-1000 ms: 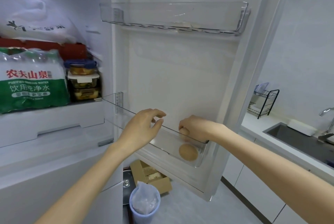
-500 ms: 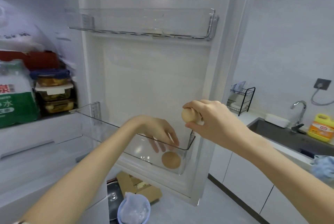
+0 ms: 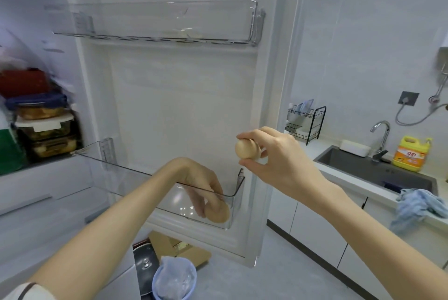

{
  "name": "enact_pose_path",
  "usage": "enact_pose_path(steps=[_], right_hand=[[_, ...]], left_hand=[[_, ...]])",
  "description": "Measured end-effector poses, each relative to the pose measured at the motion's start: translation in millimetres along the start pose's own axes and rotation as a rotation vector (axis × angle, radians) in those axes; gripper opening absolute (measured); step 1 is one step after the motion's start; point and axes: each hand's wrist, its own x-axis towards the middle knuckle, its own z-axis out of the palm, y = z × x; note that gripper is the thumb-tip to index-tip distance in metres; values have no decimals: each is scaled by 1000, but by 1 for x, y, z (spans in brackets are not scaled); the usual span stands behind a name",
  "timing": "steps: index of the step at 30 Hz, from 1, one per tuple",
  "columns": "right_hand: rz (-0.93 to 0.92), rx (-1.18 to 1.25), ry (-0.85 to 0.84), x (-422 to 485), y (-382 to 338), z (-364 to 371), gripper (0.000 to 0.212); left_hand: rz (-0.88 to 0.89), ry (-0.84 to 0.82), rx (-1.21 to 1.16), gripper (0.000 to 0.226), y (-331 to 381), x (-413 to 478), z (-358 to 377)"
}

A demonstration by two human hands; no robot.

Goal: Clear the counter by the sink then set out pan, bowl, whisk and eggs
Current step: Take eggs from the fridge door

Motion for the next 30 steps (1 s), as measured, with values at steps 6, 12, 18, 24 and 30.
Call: enact_pose_path(steps=[6,12,18,24,30], right_hand=[[55,127,23,-5,4,3,41],[101,226,130,-16,-4,1,37],[161,322,242,-43,-5,-3,34],[186,338,382,-78,19,-9,34],[256,281,424,-107,73,-31,36]], left_hand=[[143,337,-120,29,-10,-13,3],[355,838,-421,25,-9,-42,15],[522,1066,-565,30,14,-58,55],[607,1100,-467,34,56,-44,93],[650,1091,-411,33,107,-3,113]])
